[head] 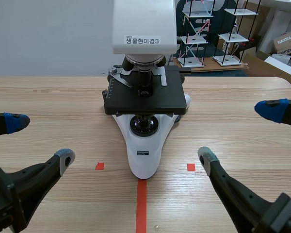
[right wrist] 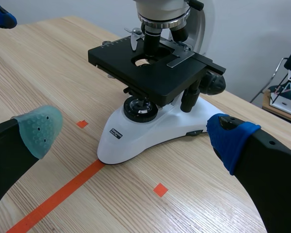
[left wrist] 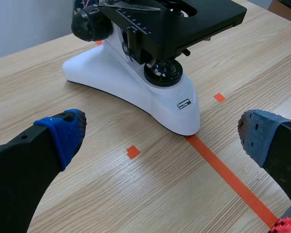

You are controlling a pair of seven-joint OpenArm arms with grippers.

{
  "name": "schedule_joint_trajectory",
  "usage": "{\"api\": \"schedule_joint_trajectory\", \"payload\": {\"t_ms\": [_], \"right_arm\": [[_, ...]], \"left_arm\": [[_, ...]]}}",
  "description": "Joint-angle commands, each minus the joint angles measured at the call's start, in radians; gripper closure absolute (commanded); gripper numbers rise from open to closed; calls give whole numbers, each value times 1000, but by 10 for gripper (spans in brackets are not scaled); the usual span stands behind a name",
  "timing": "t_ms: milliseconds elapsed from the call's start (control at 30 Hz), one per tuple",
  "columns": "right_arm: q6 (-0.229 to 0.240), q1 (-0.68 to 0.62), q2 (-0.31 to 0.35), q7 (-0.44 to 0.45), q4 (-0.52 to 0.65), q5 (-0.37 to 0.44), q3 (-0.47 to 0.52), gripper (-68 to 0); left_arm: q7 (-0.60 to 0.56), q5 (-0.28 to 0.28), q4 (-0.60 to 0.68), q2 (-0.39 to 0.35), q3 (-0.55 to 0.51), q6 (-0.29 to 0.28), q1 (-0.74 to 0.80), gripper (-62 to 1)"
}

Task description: Return to the home posture

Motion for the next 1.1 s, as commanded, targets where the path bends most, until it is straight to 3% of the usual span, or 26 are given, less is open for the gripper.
{"api": "schedule_joint_trajectory", "payload": {"t_ms": [0, 133, 333, 400, 500, 733, 1067], "right_arm": [[-4, 17, 3, 18, 11, 9, 8, -679], [-4, 54, 3, 28, -23, 17, 8, -679], [2, 105, 3, 115, -99, 19, 7, -679], [39, 127, 3, 114, -111, 19, 6, -679], [90, 148, 3, 84, -121, 19, 6, -679], [90, 163, 2, -11, -124, 19, 4, -679], [91, 187, -3, -25, -151, 19, -16, -679]], "left_arm": [[-18, -6, 23, 5, 1, -1, 0, -623], [-18, -6, 23, 5, 1, -1, 0, -623], [-18, -6, 23, 5, 1, -1, 0, -623], [-18, -6, 23, 5, 1, -1, 0, -623], [-18, -6, 23, 5, 1, -1, 0, -623], [-18, -6, 23, 5, 1, -1, 0, -623], [-18, -6, 23, 5, 1, -1, 0, -623]]}}
